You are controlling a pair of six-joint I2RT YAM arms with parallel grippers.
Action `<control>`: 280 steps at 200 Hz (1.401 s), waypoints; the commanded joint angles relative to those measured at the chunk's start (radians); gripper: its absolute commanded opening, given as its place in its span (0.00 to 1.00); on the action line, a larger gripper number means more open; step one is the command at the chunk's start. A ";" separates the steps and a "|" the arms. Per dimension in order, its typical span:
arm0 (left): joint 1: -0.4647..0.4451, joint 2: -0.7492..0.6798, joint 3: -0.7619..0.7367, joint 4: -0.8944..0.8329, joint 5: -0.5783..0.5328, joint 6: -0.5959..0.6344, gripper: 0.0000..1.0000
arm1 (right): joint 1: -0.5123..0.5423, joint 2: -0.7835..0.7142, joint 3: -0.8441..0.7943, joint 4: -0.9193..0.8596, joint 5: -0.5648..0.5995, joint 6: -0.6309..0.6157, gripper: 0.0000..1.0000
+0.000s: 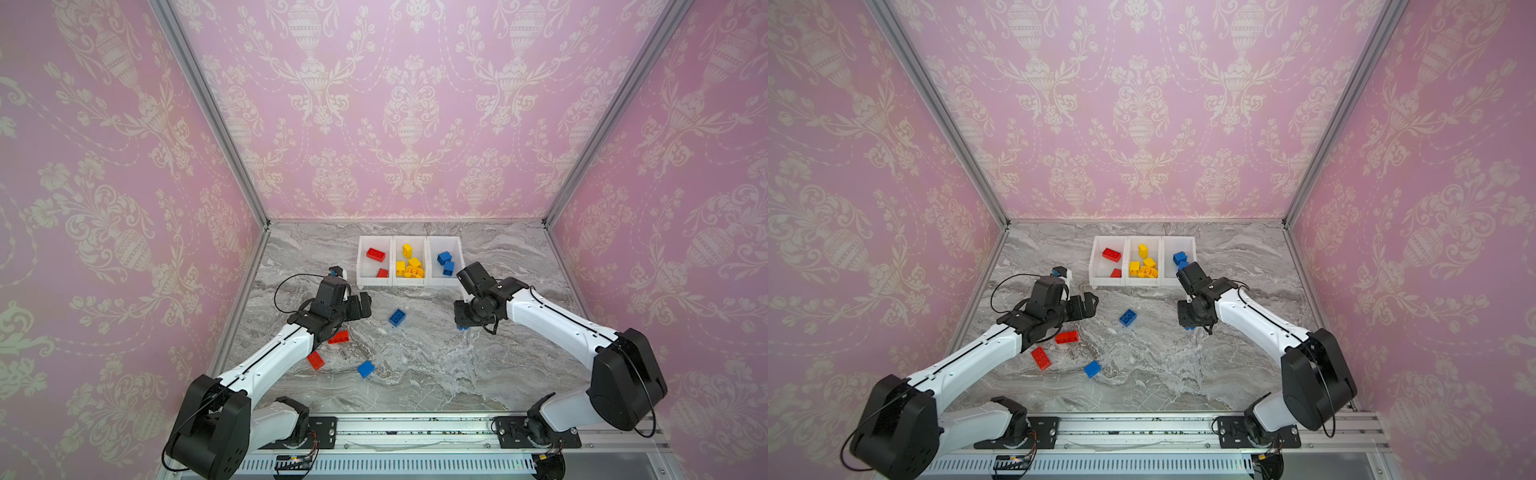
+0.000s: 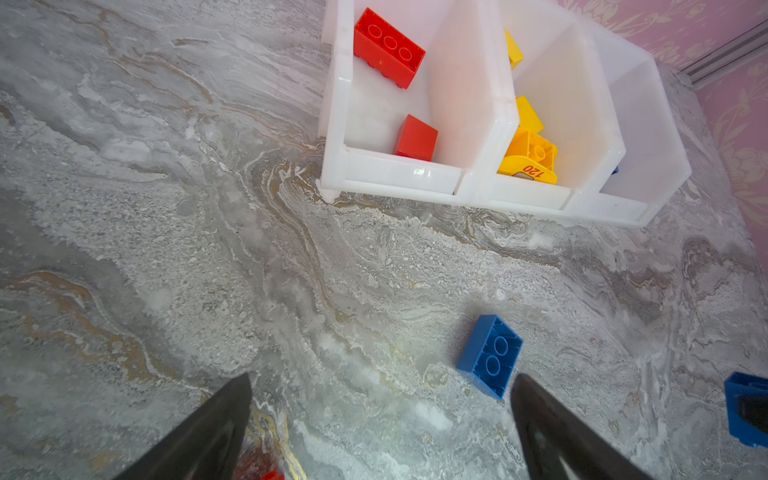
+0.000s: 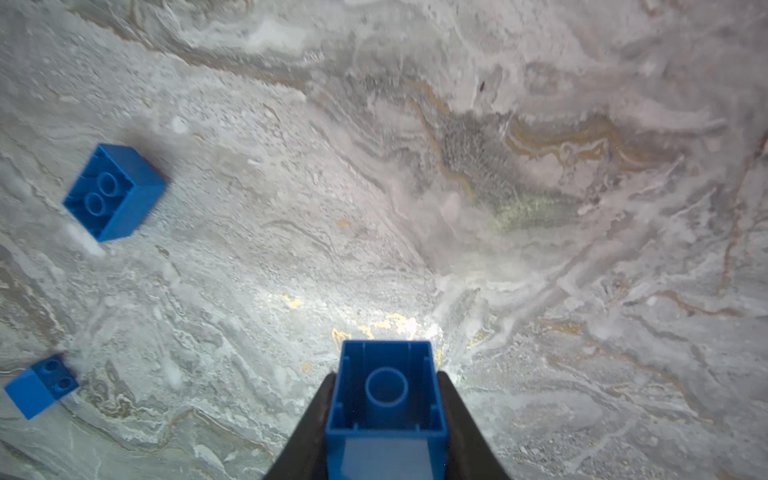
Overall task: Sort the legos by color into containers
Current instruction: 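Carry the blue brick to the compartment nearest the right arm and release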
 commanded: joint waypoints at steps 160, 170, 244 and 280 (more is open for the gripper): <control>-0.009 -0.024 -0.028 0.034 0.013 -0.016 0.99 | -0.122 0.548 0.655 0.135 0.065 -0.117 0.28; -0.009 -0.024 -0.027 0.034 0.013 -0.019 0.99 | -0.124 0.570 0.672 0.134 0.063 -0.114 0.28; -0.010 -0.039 -0.019 0.008 0.001 -0.013 0.99 | -0.140 0.630 0.698 0.140 0.056 -0.110 0.48; -0.010 -0.049 -0.019 -0.009 -0.005 -0.012 0.99 | -0.142 0.617 0.689 0.146 0.041 -0.111 0.61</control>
